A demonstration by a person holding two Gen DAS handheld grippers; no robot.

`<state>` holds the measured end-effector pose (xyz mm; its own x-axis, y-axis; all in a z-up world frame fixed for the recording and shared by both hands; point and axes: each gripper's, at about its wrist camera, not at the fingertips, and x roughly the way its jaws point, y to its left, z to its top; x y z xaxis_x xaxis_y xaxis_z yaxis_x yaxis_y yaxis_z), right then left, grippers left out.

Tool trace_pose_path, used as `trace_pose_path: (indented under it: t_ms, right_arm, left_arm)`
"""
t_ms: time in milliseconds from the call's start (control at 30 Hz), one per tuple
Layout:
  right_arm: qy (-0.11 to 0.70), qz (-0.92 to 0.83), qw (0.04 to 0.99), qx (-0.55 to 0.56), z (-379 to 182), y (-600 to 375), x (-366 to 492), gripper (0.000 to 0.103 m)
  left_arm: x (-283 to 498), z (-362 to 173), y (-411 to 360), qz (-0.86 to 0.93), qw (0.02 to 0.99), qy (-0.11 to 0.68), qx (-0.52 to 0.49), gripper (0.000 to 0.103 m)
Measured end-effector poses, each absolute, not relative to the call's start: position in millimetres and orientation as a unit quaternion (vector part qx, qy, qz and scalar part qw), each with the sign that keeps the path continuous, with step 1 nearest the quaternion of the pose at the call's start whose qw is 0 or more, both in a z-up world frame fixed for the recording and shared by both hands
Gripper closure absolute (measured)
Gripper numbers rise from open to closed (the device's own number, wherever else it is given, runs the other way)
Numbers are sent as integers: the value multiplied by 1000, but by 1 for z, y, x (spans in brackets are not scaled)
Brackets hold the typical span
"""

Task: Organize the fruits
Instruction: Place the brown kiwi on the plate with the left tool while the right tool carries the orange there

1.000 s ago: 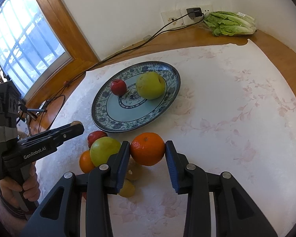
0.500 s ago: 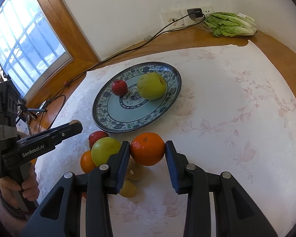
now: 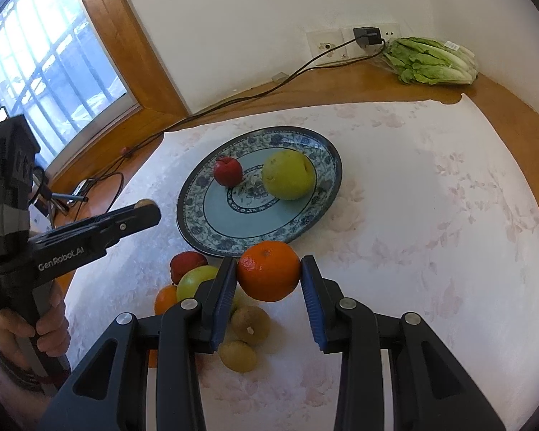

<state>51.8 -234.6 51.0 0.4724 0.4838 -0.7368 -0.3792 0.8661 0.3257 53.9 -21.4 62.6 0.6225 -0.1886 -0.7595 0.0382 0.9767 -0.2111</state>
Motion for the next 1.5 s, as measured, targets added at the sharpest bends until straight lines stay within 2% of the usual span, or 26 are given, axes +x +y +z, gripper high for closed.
trace_pose_path:
  t_ms: [1500]
  right_arm:
    - [443,245,861,46,55,-226,76,66]
  left_arm:
    - [107,26,-40,-72,888,448,-71,76]
